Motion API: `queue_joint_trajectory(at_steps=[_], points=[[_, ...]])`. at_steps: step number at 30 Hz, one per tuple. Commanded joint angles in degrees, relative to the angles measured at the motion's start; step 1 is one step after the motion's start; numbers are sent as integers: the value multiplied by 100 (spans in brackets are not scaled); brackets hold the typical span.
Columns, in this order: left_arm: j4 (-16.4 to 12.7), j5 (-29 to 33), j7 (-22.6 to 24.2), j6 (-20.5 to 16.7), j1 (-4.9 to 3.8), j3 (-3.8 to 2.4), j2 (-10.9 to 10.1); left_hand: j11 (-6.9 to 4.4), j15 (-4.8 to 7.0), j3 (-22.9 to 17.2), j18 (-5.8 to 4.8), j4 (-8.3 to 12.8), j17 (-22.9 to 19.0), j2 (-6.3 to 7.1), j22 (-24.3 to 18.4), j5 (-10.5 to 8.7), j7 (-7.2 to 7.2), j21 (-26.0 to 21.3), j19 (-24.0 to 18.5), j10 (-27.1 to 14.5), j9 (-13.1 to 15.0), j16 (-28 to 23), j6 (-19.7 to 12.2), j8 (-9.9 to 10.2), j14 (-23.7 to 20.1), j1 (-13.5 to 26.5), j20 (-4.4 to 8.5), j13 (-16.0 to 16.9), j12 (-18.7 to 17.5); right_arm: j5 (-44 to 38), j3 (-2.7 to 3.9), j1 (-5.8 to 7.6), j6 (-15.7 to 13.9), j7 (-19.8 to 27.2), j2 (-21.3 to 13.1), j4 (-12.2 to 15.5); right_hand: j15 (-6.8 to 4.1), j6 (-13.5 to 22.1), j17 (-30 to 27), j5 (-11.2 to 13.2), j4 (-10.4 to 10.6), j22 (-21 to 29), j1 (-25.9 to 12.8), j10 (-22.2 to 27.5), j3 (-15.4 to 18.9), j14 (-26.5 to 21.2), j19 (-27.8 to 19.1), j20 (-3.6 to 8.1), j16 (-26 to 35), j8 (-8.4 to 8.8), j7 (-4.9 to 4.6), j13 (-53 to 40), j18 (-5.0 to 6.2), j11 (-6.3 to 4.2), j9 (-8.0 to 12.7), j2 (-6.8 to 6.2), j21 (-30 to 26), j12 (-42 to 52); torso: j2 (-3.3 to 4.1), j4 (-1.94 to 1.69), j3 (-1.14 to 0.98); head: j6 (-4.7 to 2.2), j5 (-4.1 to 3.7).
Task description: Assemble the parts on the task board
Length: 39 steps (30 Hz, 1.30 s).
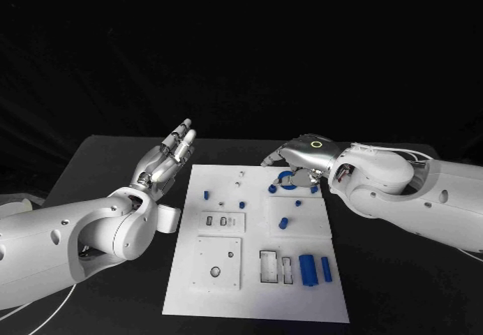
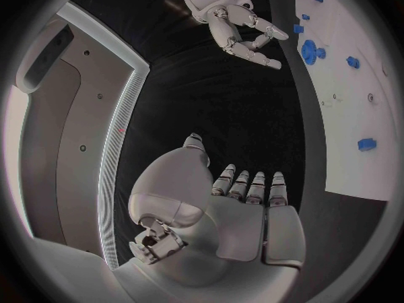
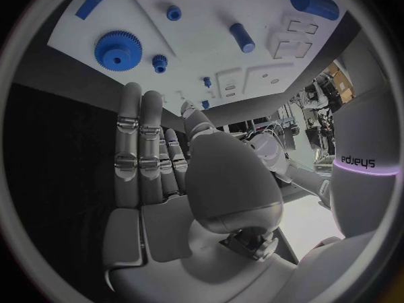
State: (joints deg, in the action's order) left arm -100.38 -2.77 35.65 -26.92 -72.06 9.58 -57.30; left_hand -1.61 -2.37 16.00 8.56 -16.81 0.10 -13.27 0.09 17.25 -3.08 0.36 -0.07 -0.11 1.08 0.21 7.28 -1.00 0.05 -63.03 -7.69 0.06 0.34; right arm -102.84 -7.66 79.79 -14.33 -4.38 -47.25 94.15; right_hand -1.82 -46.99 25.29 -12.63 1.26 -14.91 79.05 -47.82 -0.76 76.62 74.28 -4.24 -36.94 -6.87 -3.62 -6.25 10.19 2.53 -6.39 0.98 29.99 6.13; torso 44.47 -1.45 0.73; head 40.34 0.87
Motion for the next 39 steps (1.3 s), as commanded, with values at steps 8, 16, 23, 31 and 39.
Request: queue_joint_trajectory(at_steps=[8,16,23,31,39], points=[[-24,-88,79,208,-9,-2,-35,35,-58,-44,83,9,-10,-49,-9,122,37,-36,7,11,10,-21,31,-18,-5,-73,-78,-6,-34,-726,6,11,688,-566,95,20,-133,-213,866,-114,-39,-719,17,-283,-210,244,35,124,-1125,103,11,37,13,-67,-214,-160,819,98,30,-20,8,73,-19],[6,-89,59,274,-8,-1,-28,40,-68,-48,90,8,-10,-56,-9,163,43,-36,7,11,9,-21,29,-17,-5,-87,-95,-6,-34,-778,5,3,938,-721,198,-112,-135,-427,1099,-222,-73,-1011,27,-345,-353,259,-120,126,-1373,95,-84,60,9,-42,-296,-192,1091,107,4,-13,9,97,3],[50,-89,69,332,-7,-1,3,57,-76,-48,94,9,-10,-57,-9,183,46,-36,7,11,10,-21,34,-18,-5,-95,-113,-6,-34,-782,5,-42,999,-726,309,-290,-126,-487,1149,-292,-85,-1192,21,-418,-445,255,-185,118,-1430,126,-105,68,0,-22,-302,-196,1241,126,-6,-2,12,114,-13],[112,-89,66,374,-6,1,51,85,-84,-50,103,9,-10,-60,-9,208,57,-36,7,11,12,-21,47,-20,-5,-110,-136,-6,-34,-769,4,-95,844,-638,390,-436,-118,-644,1467,-272,-54,-1686,-46,-565,-571,327,-194,107,-1709,135,-111,84,-48,-10,-320,-209,1630,157,-20,-10,17,127,-68],[140,-89,54,388,-5,2,67,115,-93,-53,110,7,-10,-68,-9,226,68,-36,7,11,13,-21,54,-21,-5,-119,-151,-6,-34,-703,4,-235,570,-502,496,-611,-113,-668,1721,-124,17,-2096,-151,-674,-630,393,-181,99,-1946,200,-140,105,-85,8,-315,-267,1958,165,-15,-18,11,121,-43]])
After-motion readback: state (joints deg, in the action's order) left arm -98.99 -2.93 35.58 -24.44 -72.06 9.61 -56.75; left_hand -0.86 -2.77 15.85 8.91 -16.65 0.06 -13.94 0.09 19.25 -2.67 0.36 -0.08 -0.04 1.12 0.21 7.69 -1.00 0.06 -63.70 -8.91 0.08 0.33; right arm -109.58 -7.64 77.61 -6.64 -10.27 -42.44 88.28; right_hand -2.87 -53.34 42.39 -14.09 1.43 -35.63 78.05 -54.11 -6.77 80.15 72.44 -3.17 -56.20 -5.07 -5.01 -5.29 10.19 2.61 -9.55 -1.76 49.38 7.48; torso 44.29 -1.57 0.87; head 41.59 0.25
